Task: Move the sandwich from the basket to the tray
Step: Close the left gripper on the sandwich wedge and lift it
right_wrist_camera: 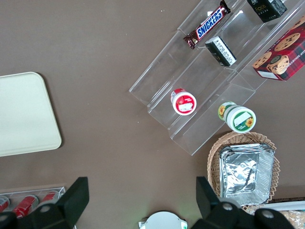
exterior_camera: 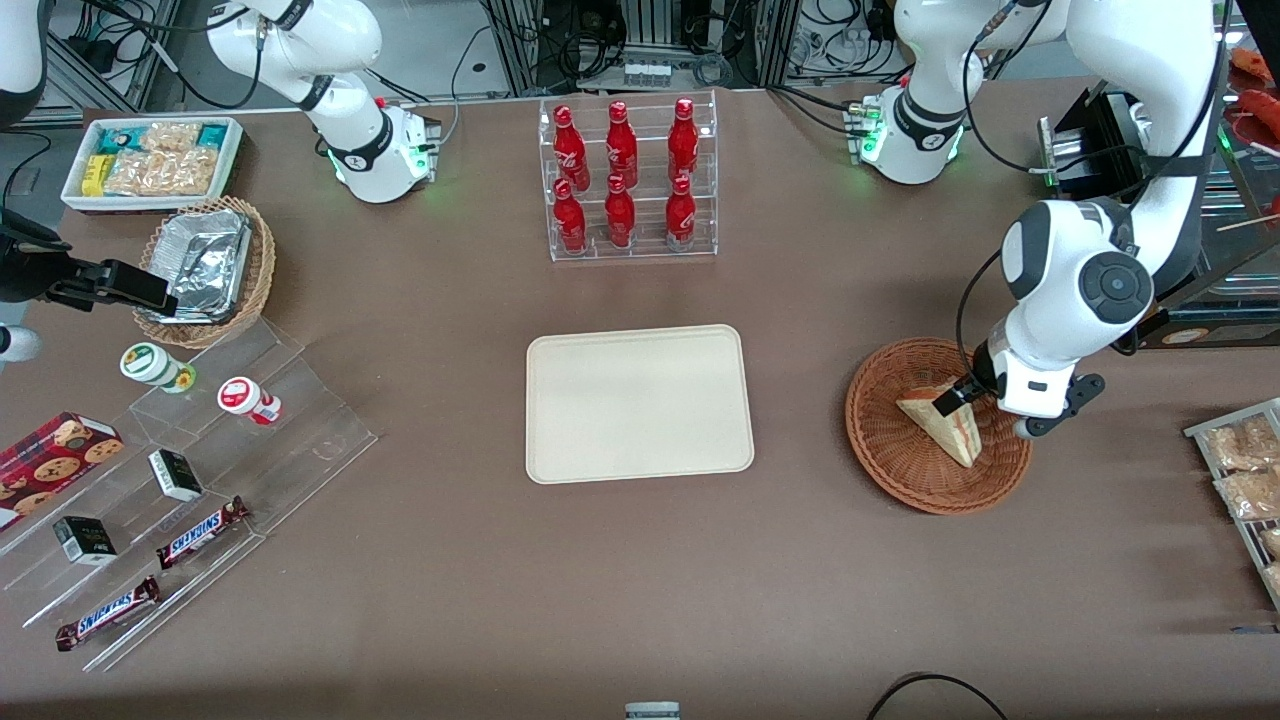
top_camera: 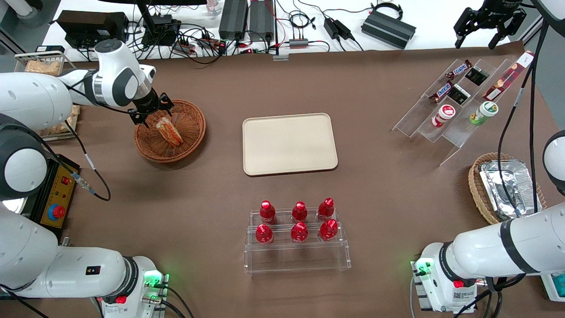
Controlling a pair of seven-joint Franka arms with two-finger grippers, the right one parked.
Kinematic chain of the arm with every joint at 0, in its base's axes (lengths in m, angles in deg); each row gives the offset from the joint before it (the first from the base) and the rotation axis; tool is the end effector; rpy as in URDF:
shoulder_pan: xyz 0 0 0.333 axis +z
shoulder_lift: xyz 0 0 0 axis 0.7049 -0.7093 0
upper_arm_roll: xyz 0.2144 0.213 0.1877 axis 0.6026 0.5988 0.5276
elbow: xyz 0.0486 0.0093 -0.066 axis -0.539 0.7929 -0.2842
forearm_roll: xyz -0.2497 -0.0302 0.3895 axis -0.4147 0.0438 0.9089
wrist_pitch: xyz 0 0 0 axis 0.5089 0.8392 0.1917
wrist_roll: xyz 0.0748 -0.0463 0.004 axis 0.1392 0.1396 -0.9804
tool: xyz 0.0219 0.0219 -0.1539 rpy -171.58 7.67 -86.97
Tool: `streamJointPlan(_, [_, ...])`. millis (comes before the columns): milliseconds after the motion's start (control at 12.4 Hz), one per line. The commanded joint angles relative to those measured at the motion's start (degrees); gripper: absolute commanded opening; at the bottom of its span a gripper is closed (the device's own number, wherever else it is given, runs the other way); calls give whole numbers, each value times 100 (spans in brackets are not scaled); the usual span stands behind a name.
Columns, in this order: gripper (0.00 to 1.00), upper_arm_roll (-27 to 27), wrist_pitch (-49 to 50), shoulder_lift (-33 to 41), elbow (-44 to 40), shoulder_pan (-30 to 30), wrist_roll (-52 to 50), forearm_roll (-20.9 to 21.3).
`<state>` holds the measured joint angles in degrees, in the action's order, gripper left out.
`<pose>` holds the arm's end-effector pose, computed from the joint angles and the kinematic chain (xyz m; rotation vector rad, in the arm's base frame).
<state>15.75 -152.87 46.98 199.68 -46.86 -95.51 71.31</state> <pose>0.6063 -0.0616 0.2371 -2.9975 -0.8878 0.0577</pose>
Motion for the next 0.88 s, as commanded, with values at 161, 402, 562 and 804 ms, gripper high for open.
streamJointPlan(161, [100,28,-513,-499,3,2,-175,-80])
streamJointPlan(402, [85,37,-620,-650,12,11,-246,-89])
streamJointPlan(562, [1,37,-506,-606,-14,11,-475,-80])
streamJointPlan(804, [0,20,440,-518,-592,-50,-378,-54])
